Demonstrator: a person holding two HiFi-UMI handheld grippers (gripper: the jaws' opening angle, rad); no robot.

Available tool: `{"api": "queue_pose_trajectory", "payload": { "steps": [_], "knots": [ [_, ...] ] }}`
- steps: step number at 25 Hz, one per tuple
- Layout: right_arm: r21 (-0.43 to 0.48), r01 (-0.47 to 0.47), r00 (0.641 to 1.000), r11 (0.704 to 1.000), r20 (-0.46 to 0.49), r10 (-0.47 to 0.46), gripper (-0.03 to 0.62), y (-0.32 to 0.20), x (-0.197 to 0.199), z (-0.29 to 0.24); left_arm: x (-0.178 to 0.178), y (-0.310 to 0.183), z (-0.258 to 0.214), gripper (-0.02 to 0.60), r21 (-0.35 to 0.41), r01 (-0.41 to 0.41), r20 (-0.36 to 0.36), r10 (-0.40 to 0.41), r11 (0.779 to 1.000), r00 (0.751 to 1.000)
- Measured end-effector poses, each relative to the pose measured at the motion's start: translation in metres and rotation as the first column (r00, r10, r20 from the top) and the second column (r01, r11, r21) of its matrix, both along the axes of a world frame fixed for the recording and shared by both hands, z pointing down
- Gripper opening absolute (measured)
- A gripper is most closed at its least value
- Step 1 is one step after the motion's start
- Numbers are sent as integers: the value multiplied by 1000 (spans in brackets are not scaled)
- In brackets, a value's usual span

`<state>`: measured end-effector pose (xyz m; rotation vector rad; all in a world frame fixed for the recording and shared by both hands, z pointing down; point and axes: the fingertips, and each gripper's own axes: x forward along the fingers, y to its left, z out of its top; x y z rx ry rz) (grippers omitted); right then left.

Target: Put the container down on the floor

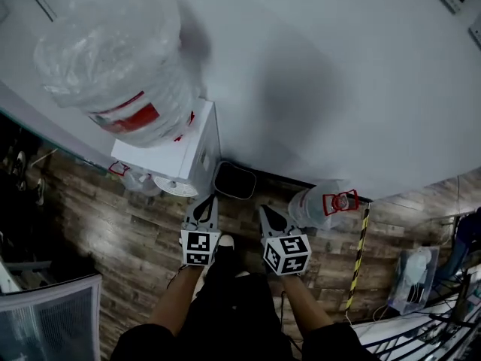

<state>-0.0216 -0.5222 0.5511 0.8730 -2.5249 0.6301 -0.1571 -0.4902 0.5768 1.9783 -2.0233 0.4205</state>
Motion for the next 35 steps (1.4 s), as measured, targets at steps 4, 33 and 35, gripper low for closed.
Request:
{"api": "queue_pose_trajectory", "payload": {
  "steps": [4,33,35],
  "knots": [
    [13,-42,999,999,20,42,11,15,16,-52,13,18,-56,14,10,-15,-20,15,1000,1000],
    [327,-54,983,944,184,-7,9,161,61,-224,90,142,-242,14,205,-61,3,62,977,998],
    [328,-50,984,943,178,-10,11,163,63,-224,95,144,-243,14,209,-70,9,69,975,998]
  ]
}}
